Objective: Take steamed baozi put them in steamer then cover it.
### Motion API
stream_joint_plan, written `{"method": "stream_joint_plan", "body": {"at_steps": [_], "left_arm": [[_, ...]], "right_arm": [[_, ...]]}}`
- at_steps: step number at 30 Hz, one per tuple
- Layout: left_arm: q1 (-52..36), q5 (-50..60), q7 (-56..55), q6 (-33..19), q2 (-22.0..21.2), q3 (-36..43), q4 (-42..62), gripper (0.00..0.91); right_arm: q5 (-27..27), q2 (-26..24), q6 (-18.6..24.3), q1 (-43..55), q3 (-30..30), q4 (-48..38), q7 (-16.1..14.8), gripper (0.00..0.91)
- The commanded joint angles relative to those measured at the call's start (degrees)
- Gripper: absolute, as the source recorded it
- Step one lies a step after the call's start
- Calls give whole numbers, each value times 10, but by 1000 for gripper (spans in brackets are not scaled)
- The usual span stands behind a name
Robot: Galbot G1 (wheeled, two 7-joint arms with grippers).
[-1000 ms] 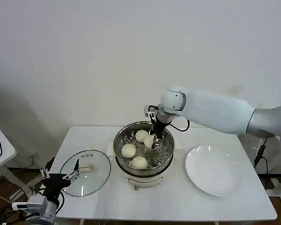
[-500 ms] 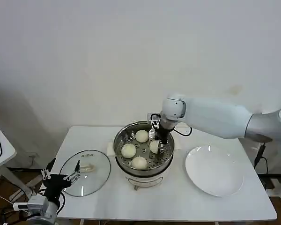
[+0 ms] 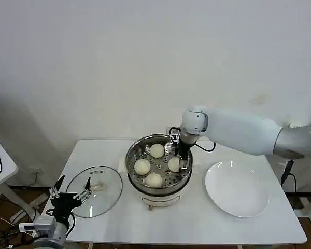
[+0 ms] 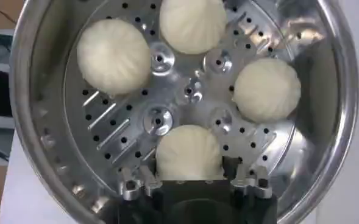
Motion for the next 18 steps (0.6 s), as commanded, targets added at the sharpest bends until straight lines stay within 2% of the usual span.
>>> {"method": "stream_joint_plan", "body": {"at_steps": [1,8,10,13,16,17,18], "left_arm": [[-1,2,1,0,-1,6,1,907],[8,7,8,5,0,11,-11,907],[9,10,10,6,-1,13,-12,907],[11,15,7,4,-1,13,-6,907],[12,1,12,-4,-9,2,1,907],[11,1,11,-9,-11,-1,7,907],[10,1,11,-11,-12,-2,10,907]], "right_arm": [[15,-45,-1,43,7,36,-1,907],[78,-123,4,99,54,65,-20,907],[90,-146,2,95,80,80,-14,907],[93,-194,12,60,147,107,18,907],[84,-241,32,-53,297,132,59,907],[97,-254,31,-98,357,144,74,907],[110,-268,39,-132,402,157,101,907]]}}
